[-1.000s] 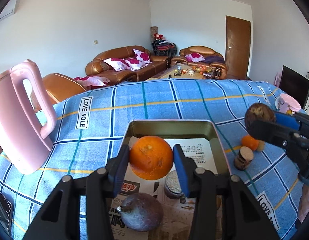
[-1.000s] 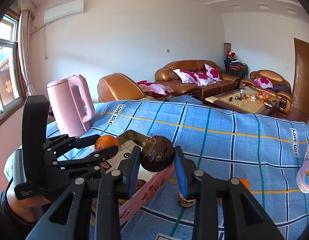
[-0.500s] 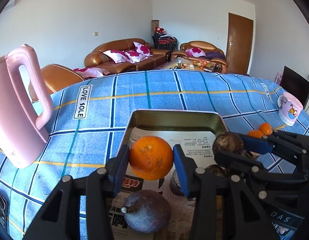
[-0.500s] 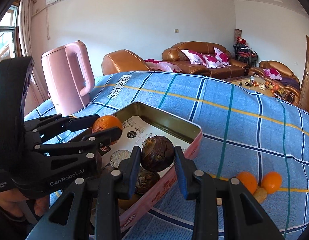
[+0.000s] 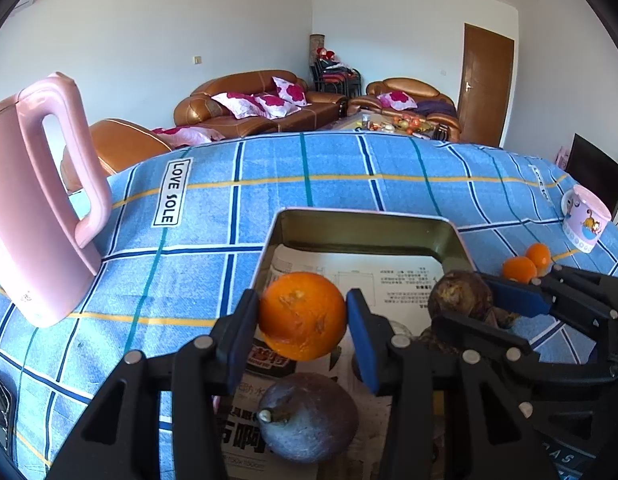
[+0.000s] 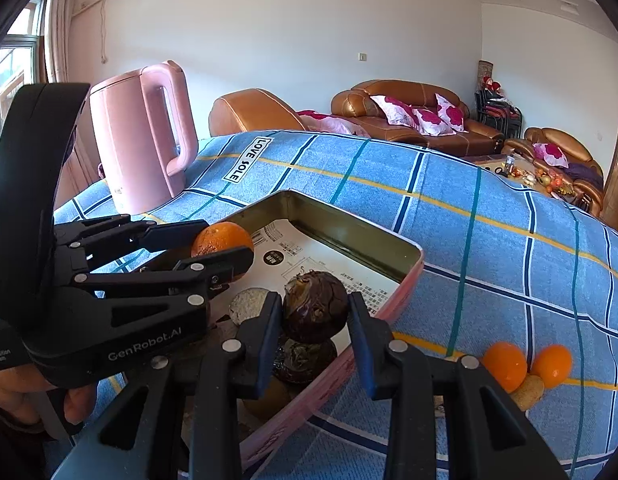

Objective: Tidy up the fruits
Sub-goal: 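Open both tools to release the fruits and withdraw toward the cluster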

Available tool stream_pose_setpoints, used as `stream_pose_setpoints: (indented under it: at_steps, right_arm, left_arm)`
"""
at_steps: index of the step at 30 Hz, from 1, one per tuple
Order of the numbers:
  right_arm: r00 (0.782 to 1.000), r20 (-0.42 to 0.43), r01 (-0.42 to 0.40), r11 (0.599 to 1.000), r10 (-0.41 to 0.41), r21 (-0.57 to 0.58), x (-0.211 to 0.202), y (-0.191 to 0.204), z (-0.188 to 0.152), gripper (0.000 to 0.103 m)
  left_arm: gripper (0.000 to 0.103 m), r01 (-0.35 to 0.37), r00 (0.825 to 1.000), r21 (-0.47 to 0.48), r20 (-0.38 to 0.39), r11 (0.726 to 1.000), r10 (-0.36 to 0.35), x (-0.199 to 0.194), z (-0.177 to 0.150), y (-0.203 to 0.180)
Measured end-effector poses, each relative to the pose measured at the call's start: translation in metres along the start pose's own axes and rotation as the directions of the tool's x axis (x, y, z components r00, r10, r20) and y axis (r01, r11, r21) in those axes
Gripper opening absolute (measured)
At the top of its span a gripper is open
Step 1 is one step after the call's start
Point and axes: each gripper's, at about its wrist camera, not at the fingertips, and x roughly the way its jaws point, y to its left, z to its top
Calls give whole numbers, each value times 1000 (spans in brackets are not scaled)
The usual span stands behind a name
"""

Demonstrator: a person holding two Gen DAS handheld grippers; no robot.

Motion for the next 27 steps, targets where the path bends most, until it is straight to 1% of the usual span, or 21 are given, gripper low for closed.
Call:
stream_pose_setpoints:
  at_steps: [4, 7, 9, 13, 14, 15, 16, 18, 21, 23, 27]
  right_arm:
    - [1000, 3, 4, 1000, -4, -16, 0, 4, -1, 36]
    - [1000, -4, 0, 1000, 0, -31, 0, 8, -1, 36]
    - [1000, -4, -10, 999, 10, -41, -1, 9, -1, 37]
    - [1000, 9, -13, 999, 14, -39, -7, 9, 0, 42]
    - [1000, 14, -12, 999, 13, -37, -10, 8, 0, 44]
    - [1000, 17, -9, 999, 10, -39, -13, 7, 0, 48]
    - [1000, 20, -7, 999, 8, -42, -17, 6, 0, 50]
    - [999, 33, 1, 999, 0, -47, -26, 1, 0, 52]
    - [998, 50, 37, 999, -36, -33, -43, -17, -3, 52]
    - [996, 53, 70, 998, -70, -1, -52, -37, -6, 52]
    - [984, 44, 168, 982, -172, 89, -66, -87, -15, 53]
  left_arm:
    - [47, 3, 1000, -1, -5, 1000, -3, 1, -1, 0]
    - [49, 10, 1000, -3, -6, 1000, -10, 1, -2, -1]
    - [50, 5, 1000, -4, 16, 1000, -5, -3, -1, -1]
    - [67, 11, 999, -19, 53, 1000, -10, -10, 1, 1]
    - [69, 16, 998, -23, 61, 1000, -14, -11, 1, 1]
    - [69, 18, 997, -25, 71, 1000, -16, -13, 1, 1]
    - [69, 20, 997, -24, 80, 1000, -18, -15, 2, 0]
    - [69, 24, 995, -25, 97, 999, -22, -18, 2, -3]
    - [69, 46, 993, -23, 112, 999, -43, -23, 2, -12]
    - [69, 59, 991, -9, 121, 998, -58, -27, 2, -22]
    - [69, 92, 988, 34, 122, 995, -96, -35, 3, -46]
